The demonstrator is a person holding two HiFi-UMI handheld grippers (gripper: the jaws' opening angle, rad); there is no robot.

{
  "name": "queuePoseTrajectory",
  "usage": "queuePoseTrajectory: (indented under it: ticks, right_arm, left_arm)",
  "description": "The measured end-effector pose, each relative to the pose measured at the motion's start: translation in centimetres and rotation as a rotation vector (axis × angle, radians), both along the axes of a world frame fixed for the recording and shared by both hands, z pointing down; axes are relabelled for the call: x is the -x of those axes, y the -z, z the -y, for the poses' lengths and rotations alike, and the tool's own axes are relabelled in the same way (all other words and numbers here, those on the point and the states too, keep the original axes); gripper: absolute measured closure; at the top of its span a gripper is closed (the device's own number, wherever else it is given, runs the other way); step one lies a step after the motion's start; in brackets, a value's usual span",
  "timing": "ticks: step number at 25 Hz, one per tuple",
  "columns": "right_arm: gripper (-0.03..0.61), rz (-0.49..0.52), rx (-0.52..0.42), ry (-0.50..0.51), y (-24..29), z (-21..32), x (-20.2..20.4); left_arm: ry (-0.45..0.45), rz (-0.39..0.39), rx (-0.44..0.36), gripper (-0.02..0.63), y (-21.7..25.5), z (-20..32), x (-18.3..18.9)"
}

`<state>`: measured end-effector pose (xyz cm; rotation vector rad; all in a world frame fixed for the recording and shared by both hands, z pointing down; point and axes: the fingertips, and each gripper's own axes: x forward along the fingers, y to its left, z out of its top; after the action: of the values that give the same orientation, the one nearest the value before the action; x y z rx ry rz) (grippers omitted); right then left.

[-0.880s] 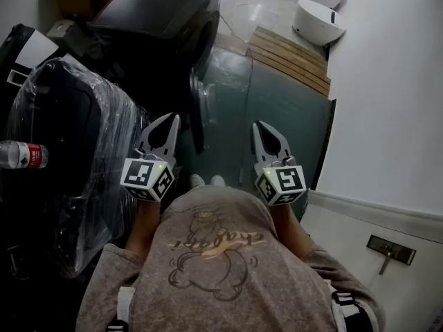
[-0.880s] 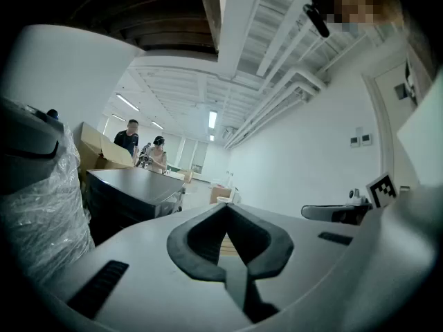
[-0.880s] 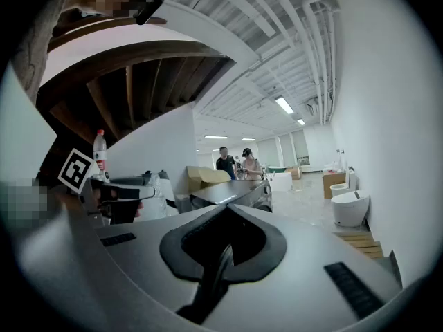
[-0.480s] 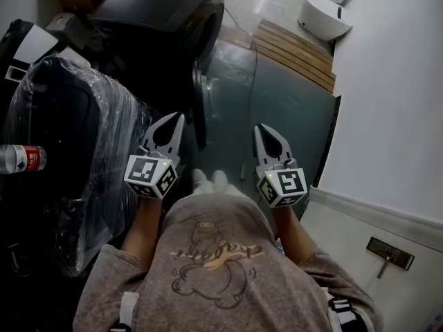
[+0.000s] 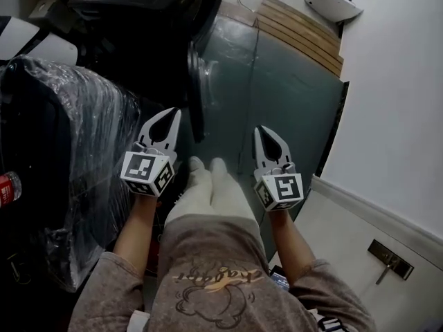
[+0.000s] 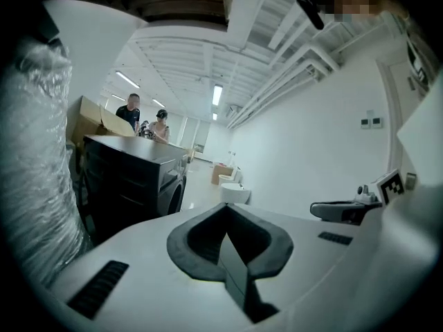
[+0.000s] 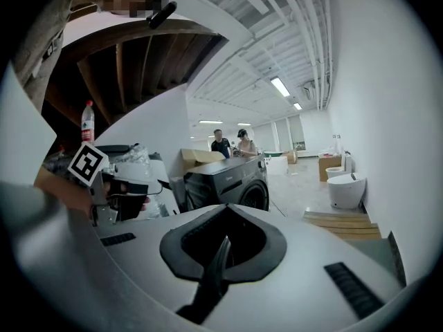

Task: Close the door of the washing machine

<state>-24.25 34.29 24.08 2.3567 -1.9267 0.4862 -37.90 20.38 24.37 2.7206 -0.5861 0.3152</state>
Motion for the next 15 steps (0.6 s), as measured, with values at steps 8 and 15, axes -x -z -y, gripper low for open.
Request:
queuePoseTrajectory:
  ticks: [8, 15]
  right_arm:
    - [0.586, 0.051, 0.068, -0.032, -8.1, -0.3, 0.3]
    - [0.586, 0.079, 0.112, -0.034, -13.6, -0.6, 0.7]
  left_arm:
    - [0.002, 0.07, 0.068, 0.612, -9.6, 1.2, -0.2]
    - [-0.003, 0.137, 0.122, 0.612, -17.0, 0.9, 0.4]
